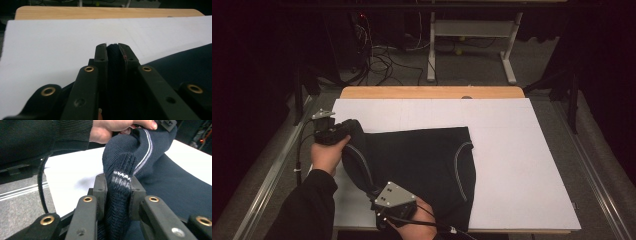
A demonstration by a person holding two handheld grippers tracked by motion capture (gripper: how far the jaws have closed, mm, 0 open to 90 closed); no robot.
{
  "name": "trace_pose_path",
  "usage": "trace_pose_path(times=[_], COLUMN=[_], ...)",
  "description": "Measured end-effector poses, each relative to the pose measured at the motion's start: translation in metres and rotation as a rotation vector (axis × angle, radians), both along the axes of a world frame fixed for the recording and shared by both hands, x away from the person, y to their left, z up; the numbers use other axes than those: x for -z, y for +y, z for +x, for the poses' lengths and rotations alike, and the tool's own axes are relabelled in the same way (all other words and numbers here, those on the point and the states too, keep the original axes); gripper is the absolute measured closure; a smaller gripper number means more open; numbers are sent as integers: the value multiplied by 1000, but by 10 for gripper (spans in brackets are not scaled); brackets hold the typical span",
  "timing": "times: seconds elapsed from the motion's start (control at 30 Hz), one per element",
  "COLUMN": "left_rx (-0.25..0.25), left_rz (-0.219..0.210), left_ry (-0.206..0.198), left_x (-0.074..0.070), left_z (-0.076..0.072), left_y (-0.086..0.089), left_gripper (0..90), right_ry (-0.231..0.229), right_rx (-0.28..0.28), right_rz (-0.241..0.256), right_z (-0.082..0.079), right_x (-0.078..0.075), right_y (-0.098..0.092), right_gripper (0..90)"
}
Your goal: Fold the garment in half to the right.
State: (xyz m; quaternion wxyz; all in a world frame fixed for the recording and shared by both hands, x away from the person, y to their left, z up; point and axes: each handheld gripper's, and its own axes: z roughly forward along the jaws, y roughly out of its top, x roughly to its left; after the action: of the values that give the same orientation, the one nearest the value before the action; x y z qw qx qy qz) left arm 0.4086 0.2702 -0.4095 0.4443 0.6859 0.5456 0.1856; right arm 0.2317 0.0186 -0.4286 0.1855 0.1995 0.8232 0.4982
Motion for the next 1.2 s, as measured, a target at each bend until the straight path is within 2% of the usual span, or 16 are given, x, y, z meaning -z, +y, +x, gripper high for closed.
trace_pose_path(times=[0.17, 0.43, 0.77, 0.9, 1.2], left_rx=[51, 84, 134, 142, 177], left_rz=[48, 60, 79, 76, 83], left_ry=[-20, -34, -39, -42, -36], left_x=[-14, -28, -31, -26, -19], left_z=[3, 8, 15, 19, 29], left_y=[-27, -59, -103, -122, -164], left_gripper=[752, 751, 751, 751, 751], right_ry=[-16, -33, -28, -16, 15], right_rx=[25, 66, 111, 138, 189], right_rz=[23, 36, 41, 57, 34], right_z=[-2, -5, -8, -8, -9], right_x=[-4, -8, -4, -3, 8], right_y=[-23, -60, -96, -111, -143], right_gripper=[741, 739, 735, 735, 729])
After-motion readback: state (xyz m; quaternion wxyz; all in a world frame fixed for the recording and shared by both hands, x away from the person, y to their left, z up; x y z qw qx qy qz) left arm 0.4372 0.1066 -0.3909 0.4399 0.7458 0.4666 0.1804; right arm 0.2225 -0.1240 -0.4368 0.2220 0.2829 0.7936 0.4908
